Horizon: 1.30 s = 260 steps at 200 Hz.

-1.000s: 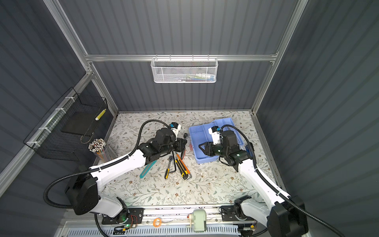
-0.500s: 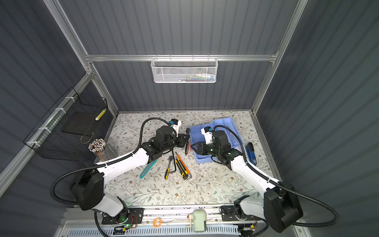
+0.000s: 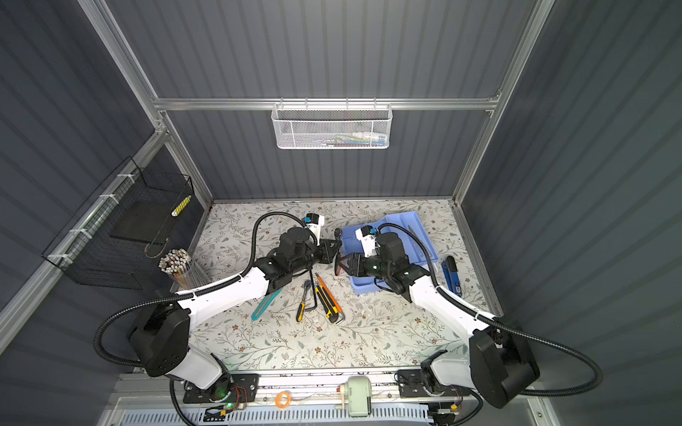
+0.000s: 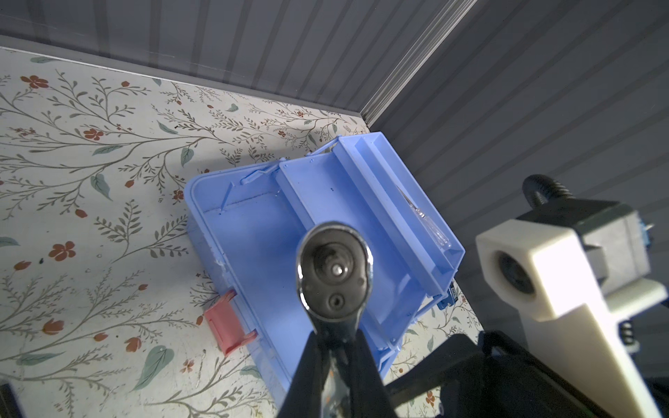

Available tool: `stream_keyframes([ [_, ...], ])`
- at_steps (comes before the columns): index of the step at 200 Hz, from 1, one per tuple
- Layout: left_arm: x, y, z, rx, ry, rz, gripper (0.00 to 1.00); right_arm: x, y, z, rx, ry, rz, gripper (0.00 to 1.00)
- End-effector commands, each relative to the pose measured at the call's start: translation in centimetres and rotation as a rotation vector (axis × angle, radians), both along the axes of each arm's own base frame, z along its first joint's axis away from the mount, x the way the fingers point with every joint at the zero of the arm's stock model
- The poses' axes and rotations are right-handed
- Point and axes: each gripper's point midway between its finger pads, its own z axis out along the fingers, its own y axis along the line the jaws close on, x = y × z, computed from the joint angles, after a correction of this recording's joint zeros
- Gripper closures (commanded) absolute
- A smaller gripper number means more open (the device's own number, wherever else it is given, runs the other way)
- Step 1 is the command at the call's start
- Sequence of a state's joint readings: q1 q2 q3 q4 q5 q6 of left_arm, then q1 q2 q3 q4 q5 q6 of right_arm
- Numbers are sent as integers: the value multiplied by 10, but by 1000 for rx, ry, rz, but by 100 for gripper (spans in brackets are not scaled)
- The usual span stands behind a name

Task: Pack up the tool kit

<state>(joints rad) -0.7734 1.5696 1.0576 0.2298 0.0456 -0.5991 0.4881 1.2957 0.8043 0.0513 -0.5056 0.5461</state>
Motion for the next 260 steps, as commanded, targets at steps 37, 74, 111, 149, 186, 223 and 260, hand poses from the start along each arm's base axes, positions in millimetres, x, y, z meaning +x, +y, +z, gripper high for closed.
stream_keyframes([
  [37,1,-7,26,-100,-42,-7,89,4,13,13,42,-8,25,53],
  [74,1,-10,27,-138,-31,-11,89,5,22,10,40,4,44,58],
  [111,-2,-11,21,-162,-13,-17,89,6,24,12,51,10,44,71],
  [149,-3,-13,15,-151,2,-28,87,6,23,10,40,16,42,87],
  [186,-1,-3,9,-105,20,18,57,5,16,6,-8,16,23,94],
  [223,-3,14,9,-43,9,68,26,6,-1,8,-63,-11,-7,95],
  [260,-9,32,6,40,-9,94,2,13,-38,12,-132,-28,-72,96],
])
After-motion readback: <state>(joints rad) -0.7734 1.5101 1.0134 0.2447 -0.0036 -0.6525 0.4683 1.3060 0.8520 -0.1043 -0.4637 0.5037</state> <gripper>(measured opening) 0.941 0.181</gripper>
